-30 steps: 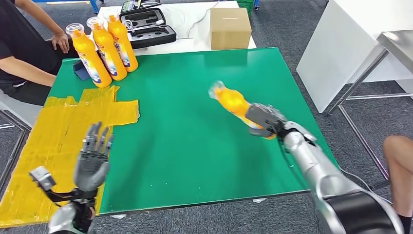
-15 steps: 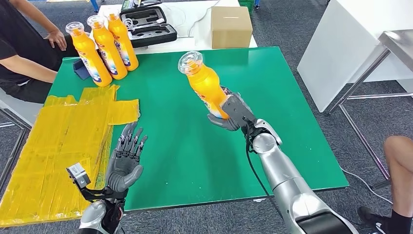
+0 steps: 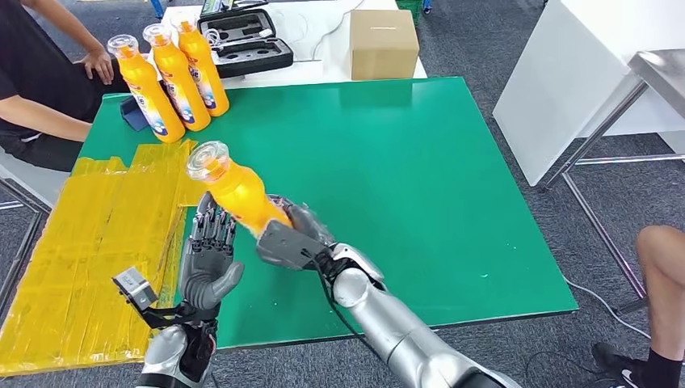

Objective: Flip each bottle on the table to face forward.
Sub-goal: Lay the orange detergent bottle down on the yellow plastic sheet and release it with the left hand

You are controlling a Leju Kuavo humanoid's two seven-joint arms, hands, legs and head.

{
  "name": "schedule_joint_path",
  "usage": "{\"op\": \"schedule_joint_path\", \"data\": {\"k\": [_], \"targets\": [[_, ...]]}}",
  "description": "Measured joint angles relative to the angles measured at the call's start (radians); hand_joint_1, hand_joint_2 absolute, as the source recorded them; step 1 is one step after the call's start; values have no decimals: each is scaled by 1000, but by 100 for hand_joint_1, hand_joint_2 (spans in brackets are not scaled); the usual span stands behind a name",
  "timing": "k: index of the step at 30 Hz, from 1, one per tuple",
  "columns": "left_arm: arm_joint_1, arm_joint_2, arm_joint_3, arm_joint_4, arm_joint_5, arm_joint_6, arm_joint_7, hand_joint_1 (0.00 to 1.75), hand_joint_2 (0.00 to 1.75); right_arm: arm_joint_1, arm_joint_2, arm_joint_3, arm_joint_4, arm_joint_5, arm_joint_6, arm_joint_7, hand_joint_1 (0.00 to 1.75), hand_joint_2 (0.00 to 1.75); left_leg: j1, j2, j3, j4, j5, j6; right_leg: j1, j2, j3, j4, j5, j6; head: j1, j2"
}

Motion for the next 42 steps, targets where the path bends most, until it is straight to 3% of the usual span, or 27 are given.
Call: {"op": "schedule_joint_path", "data": {"k": [5, 13, 25, 26, 29, 30, 42], "targets": [[5, 1, 24, -5, -4, 21, 2, 0, 175, -11, 10, 144, 54, -43, -3, 1, 175, 175, -1, 1, 0, 0, 0, 0, -1, 0, -1, 0, 0, 0, 0, 0], [11, 9, 52, -5, -54, 76, -12, 0, 175, -27, 9, 278, 71, -47, -4, 14, 175, 175, -1, 1, 0, 0, 0, 0, 0, 0, -1, 0, 0, 0, 0, 0], [19, 17, 71, -2, -108, 116, -22, 0, 175, -30, 7, 344, 71, -20, -15, 26, 175, 175, 0, 1, 0, 0, -1, -1, 0, 0, -2, 0, 0, 0, 0, 0], [19, 17, 71, -1, -121, 123, -21, 12, 175, -29, 7, 345, 71, -14, -15, 25, 175, 175, 0, 1, 0, 0, -1, -1, 0, 0, -2, 0, 0, 0, 0, 0], [14, 19, 72, 8, -167, 139, -16, 143, 175, -25, 6, 345, 71, 8, -15, 24, 175, 175, 0, 1, 0, 0, -1, -1, 0, 0, -2, 0, 0, 0, 0, 0], [12, 21, 72, 13, -179, 140, -16, 175, 175, -25, 5, 345, 71, 14, -15, 25, 175, 175, 0, 1, 0, 0, -1, -1, 0, 0, -2, 0, 0, 0, 0, 0], [-11, 36, 72, 59, -208, 98, -39, 175, 175, -20, -1, 344, 72, 46, -15, 27, 175, 175, 0, 2, 0, 0, -1, -1, 0, 0, -2, 0, 0, 0, 0, 0]]}}
